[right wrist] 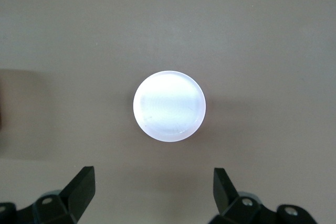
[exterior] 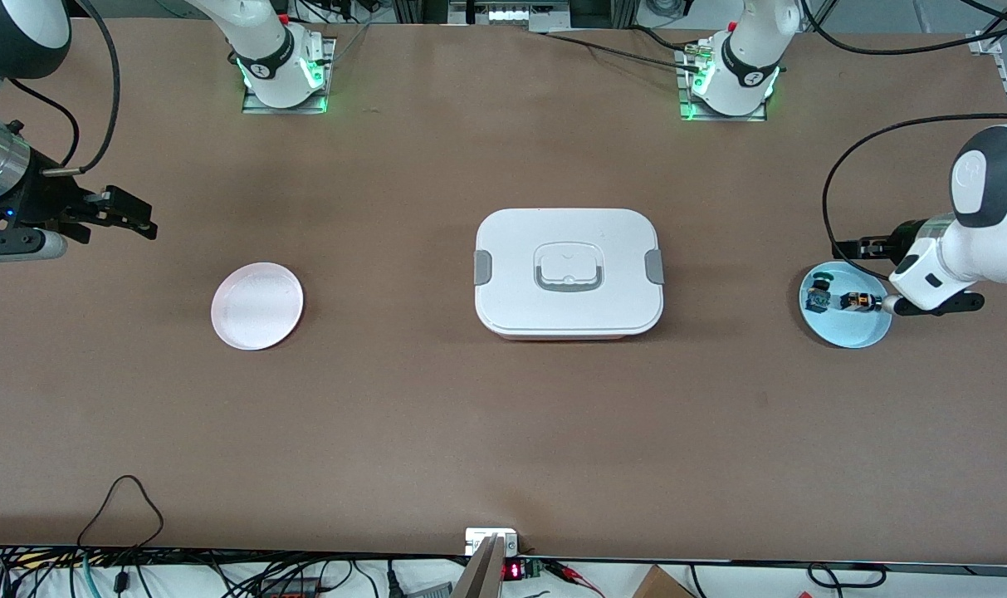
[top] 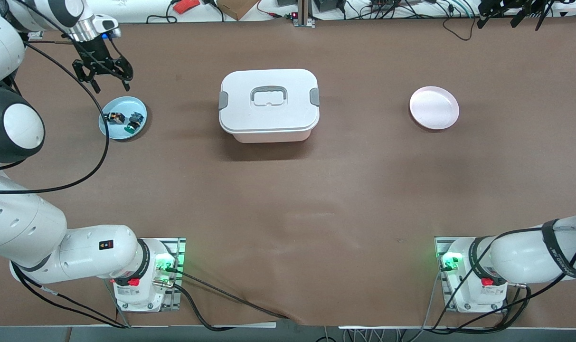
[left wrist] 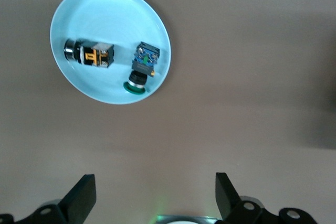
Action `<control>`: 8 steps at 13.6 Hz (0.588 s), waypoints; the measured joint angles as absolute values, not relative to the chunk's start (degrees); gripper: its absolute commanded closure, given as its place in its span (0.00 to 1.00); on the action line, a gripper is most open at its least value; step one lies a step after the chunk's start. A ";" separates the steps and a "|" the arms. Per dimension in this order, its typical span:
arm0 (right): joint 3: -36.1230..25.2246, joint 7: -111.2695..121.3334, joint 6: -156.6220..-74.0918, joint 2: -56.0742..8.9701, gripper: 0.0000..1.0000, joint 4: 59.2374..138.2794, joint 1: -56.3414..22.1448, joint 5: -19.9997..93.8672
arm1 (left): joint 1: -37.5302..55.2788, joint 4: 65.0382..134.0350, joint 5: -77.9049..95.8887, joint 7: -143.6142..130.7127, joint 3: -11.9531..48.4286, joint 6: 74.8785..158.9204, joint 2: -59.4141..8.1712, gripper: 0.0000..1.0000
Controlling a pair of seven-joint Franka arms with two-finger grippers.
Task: Transfer orange switch to right arm and place
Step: 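Move the left gripper down over the light-blue plate, then lower the left gripper and grasp the orange-topped switch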
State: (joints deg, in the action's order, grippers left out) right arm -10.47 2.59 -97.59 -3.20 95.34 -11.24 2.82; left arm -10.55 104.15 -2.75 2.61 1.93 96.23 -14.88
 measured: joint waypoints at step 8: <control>-10.47 2.59 -97.59 -3.20 0.00 95.32 -11.24 2.82 | -16.80 105.18 -5.93 6.43 1.79 106.89 -21.63 0.00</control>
